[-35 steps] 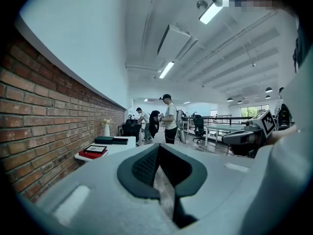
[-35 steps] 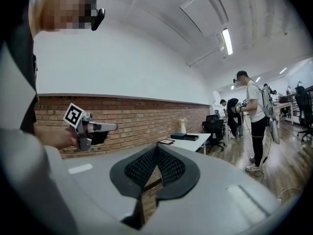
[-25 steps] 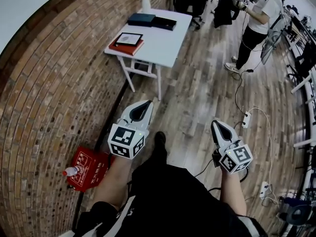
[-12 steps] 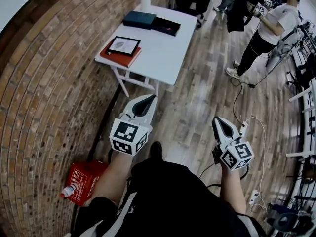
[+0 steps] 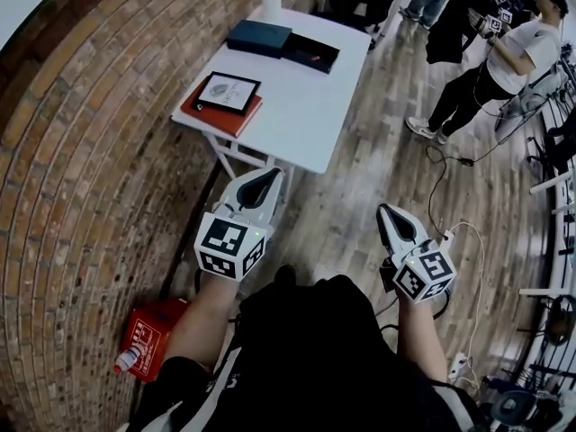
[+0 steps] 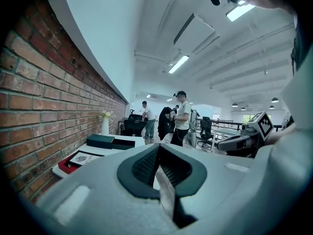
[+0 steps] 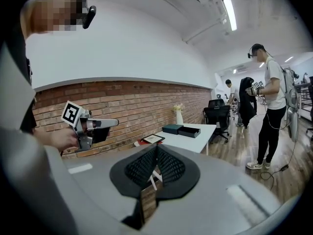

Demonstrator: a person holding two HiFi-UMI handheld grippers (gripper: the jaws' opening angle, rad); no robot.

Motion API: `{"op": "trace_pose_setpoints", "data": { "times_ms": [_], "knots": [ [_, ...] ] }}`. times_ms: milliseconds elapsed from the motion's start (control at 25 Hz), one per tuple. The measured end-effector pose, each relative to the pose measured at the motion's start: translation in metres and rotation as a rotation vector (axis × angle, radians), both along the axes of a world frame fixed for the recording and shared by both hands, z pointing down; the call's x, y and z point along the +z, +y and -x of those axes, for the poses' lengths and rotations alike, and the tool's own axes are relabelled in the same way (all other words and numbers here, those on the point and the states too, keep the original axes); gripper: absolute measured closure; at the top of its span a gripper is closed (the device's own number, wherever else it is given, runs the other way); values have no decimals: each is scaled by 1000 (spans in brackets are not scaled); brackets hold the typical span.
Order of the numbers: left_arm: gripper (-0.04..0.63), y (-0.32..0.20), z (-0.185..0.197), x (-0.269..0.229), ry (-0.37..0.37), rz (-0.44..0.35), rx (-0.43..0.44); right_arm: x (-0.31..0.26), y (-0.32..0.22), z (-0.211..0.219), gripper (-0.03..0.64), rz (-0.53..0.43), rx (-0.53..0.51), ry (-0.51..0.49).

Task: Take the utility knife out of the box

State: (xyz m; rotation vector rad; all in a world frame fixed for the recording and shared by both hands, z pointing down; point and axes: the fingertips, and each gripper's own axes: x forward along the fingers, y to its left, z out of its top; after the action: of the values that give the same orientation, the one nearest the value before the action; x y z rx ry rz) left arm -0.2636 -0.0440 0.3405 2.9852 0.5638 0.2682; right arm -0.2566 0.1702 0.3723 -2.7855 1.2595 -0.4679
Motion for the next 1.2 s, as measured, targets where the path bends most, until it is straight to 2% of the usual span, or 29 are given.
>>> {"op": "trace_pose_setpoints", "data": {
  "times_ms": [400,600,840,960,1200],
  "knots": [
    [588,17,-71,10,-39,-26,-50,19,21,-81,617,-22,-44,-51],
    [588,37,-130,16,-61,-7,-126,35,49,-148,617,-17,-94,-103],
    [588,70,-195,9,-59,-11,-207,32,84,-233,617,-17,-158,-108],
    [588,86,-213,12,-61,-16,-245,35,97,-259,617,-8,-201,-119],
    [588,99,-232,20,-48,5,-316,45,95,-282,617,30,-307,-133]
  ]
}}
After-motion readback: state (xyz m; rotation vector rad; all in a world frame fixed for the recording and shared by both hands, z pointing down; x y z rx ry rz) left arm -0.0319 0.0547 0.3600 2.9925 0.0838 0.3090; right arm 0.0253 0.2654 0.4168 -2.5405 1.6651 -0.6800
